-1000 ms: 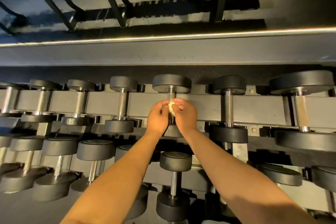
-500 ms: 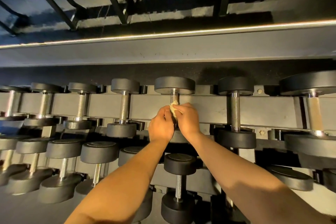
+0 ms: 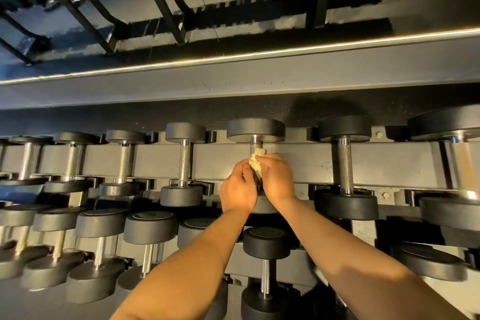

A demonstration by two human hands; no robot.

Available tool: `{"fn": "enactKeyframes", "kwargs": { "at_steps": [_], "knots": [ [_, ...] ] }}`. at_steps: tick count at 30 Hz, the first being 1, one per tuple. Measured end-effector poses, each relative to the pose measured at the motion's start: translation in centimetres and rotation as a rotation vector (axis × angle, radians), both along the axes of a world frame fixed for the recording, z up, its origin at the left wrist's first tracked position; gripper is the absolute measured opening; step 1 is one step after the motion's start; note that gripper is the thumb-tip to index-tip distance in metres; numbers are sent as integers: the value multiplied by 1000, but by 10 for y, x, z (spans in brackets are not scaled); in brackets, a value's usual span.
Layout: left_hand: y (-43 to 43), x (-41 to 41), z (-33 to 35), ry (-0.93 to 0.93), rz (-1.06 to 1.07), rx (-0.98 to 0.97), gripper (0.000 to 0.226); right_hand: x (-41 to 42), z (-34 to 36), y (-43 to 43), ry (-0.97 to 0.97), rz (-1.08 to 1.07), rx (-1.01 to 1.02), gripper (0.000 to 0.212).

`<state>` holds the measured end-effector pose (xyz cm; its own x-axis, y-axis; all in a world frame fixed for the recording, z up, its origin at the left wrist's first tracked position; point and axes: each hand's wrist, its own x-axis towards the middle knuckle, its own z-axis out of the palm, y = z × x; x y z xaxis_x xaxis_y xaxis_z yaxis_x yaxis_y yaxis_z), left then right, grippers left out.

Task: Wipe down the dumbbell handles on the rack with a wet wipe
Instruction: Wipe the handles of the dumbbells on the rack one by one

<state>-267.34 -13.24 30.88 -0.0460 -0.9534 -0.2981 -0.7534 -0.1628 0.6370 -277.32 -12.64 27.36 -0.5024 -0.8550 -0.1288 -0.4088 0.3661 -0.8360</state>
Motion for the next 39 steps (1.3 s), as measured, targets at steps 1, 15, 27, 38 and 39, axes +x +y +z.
{"fn": "enactKeyframes", "kwargs": {
  "at_steps": [1, 15, 27, 38, 39],
  "knots": [
    [0, 0, 0, 2, -5, 0, 36, -1, 2, 1, -16, -10, -20, 19],
    [-1, 1, -2, -33, -32, -18, 35, 5, 4, 9, -64, 56, 79, 21],
    [0, 2, -2, -12, -7, 1, 34, 2, 13, -8, -10, 79, -1, 27],
    [-1, 3, -5, -1, 10, 3, 38, 4, 12, -24, -91, -57, -45, 26],
    [-1, 3, -5, 1, 9, 4, 37, 7, 11, -21, -93, -38, -39, 25]
  ]
}}
